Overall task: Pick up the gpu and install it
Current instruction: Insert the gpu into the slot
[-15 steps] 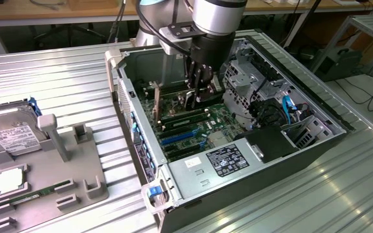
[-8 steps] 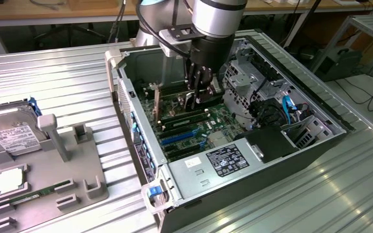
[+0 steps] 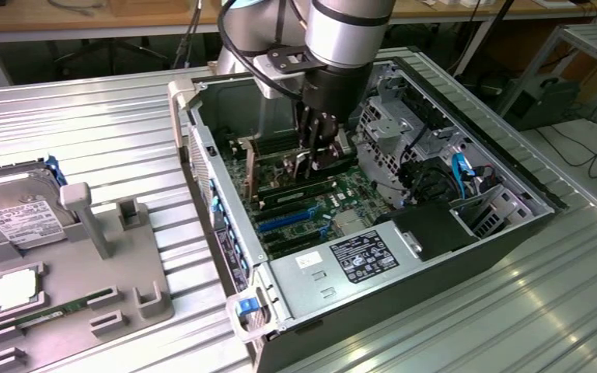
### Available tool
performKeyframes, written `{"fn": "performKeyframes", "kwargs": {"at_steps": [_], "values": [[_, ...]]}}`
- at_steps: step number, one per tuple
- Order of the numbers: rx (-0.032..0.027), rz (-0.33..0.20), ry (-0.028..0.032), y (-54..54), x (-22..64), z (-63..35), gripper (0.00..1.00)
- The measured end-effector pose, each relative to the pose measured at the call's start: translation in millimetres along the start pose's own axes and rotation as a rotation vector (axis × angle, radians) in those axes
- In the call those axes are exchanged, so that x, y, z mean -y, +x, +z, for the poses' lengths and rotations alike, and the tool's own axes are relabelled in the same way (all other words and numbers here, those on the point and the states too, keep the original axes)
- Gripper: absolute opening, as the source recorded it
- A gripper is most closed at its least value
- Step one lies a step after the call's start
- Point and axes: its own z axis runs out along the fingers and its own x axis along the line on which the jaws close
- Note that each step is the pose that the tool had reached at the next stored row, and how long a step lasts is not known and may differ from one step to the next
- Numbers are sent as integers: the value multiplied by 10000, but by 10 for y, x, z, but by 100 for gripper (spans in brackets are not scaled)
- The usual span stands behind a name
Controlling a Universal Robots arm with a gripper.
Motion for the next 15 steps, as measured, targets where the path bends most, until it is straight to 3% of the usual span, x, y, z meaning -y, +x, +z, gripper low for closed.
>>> {"fn": "performKeyframes", "kwargs": {"at_steps": [12,15], "values": [[-1,1,-3,7,-3,81,28],[-2,1,-54,13,-2,104,28]]}}
